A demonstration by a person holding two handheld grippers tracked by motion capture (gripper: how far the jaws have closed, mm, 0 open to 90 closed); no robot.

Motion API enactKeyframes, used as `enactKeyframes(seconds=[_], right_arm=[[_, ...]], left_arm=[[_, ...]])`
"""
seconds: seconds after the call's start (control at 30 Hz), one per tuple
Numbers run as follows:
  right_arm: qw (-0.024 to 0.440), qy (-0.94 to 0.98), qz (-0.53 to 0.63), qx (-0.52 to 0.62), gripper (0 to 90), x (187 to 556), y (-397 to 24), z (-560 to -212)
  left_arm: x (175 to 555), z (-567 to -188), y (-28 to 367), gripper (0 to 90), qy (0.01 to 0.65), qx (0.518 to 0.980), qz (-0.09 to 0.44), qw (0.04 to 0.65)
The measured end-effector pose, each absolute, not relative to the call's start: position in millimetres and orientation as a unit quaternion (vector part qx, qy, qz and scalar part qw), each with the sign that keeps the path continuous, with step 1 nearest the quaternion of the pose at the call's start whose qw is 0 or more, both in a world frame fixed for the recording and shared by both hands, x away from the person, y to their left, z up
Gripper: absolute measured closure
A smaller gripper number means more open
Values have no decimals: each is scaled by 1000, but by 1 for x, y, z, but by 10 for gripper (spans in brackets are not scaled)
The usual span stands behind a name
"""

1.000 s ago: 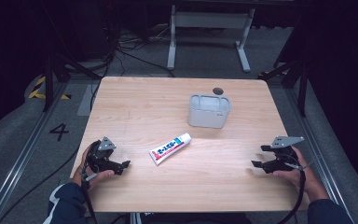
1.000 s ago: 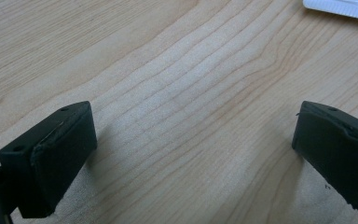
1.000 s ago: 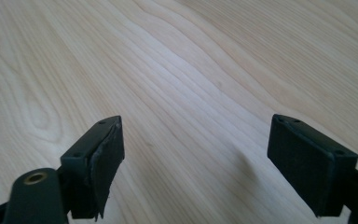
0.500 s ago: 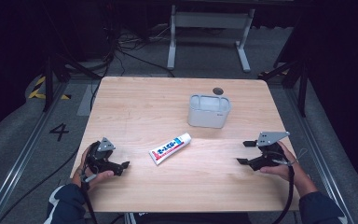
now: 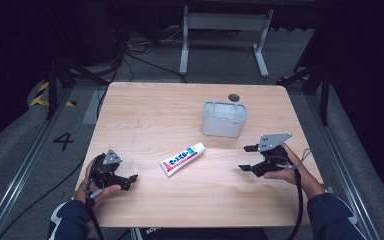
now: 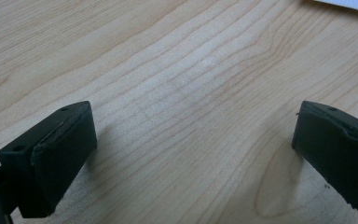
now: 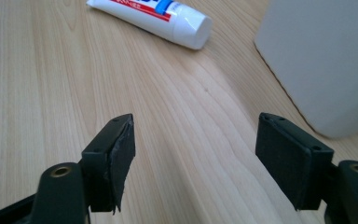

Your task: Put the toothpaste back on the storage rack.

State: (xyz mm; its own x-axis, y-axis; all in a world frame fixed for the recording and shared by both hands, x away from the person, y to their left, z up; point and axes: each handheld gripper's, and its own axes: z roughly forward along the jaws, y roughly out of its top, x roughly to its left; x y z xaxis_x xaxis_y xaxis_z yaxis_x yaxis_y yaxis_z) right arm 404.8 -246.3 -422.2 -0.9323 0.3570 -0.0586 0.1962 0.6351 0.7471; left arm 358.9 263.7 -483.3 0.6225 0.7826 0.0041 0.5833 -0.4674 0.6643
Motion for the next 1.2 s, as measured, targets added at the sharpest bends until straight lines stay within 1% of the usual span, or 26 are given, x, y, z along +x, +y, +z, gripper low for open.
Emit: enactKeyframes(seconds=[0.03,0.1,0.13,0.3,0.37,0.4,0.43,0.6,0.83,0.97,1.2], right_arm=[[98,899,402,143,293,407,-236,-421],[98,900,400,138,293,408,-232,-420],[97,904,398,125,294,411,-222,-418],[95,910,390,106,293,416,-203,-416],[93,912,389,92,274,418,-190,-413],[93,912,389,92,274,418,-190,-413],[90,916,383,80,274,420,-179,-411],[96,922,372,53,274,422,-160,-409],[83,930,356,23,275,429,-128,-413],[91,938,334,3,277,430,-109,-417],[89,945,313,-23,275,434,-85,-426]], left_arm=[[358,-483,264,2,409,840,157,320],[355,-483,264,2,412,840,156,318],[354,-483,267,3,406,843,157,316],[349,-483,269,3,412,840,155,318],[345,-483,271,3,412,840,158,315],[345,-483,271,2,412,840,158,315],[342,-484,272,2,418,835,159,320],[337,-483,274,3,420,836,157,318],[335,-483,275,2,421,836,155,316],[335,-483,275,3,421,836,156,315],[335,-483,275,2,420,837,155,315]])
